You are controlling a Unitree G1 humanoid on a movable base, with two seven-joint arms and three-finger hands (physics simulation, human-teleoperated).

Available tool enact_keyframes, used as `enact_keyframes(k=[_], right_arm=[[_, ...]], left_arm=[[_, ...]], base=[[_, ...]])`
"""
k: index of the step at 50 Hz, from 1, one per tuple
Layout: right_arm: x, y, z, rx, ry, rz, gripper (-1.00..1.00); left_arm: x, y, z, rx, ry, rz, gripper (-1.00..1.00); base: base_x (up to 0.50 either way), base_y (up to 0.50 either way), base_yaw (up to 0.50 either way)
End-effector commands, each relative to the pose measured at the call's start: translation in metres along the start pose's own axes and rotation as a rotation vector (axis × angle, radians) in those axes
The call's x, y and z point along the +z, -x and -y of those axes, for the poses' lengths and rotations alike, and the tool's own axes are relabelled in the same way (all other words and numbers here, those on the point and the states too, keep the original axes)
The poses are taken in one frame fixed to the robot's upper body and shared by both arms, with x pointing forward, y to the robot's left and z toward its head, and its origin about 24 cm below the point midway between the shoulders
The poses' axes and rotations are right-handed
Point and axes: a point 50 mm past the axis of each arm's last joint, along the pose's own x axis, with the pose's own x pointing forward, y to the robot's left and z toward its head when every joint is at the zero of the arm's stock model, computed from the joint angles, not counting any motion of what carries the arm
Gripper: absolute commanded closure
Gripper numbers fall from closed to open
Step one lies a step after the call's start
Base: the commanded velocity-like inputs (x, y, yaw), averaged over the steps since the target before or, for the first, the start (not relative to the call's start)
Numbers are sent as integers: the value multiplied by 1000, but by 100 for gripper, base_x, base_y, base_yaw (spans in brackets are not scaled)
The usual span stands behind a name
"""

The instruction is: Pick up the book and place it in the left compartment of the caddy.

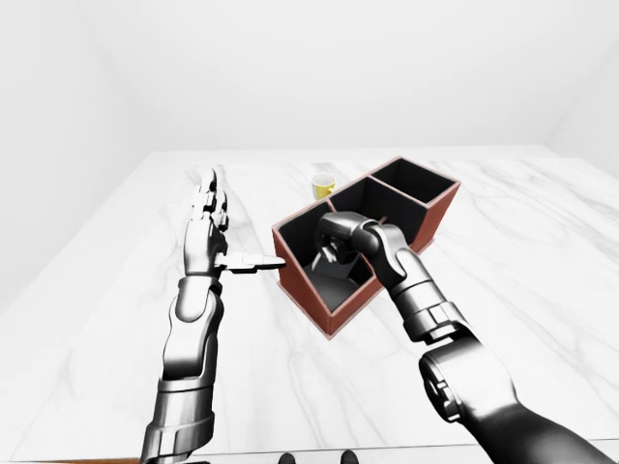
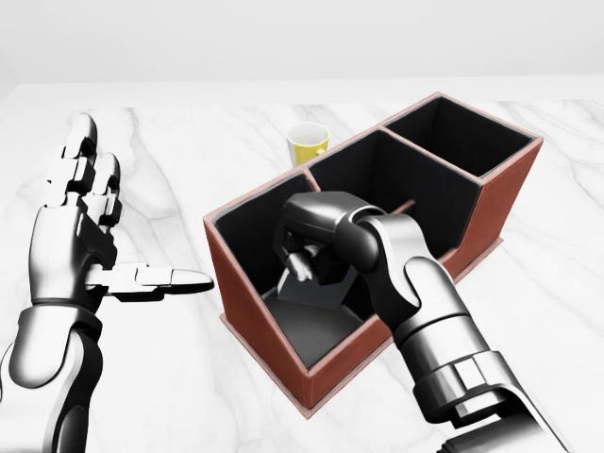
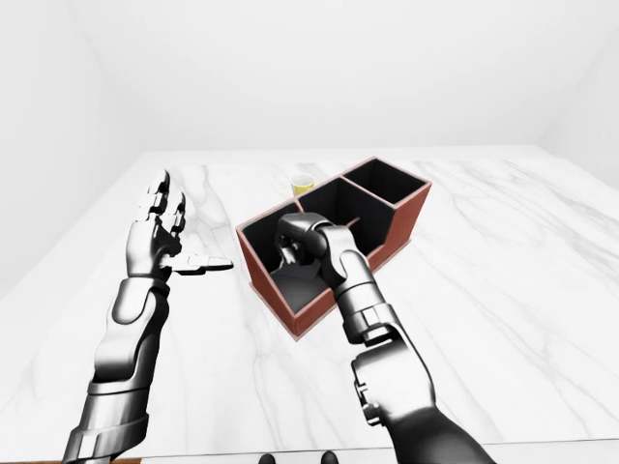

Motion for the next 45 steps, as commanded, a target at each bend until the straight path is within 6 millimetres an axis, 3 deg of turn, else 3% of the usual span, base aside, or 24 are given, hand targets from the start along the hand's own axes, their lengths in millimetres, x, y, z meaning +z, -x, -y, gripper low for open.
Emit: enact_keyframes(k=[1,45], right_arm=[[1,-3,-6,-8,7,-12,100],[-3,-23,-20,15,78,-100,100]], left_arm=[[0,-1,-1,1,1,-2,-100],[-6,2,-1,3,7,-23,-100]], base=[[0,0,0],[0,0,0]])
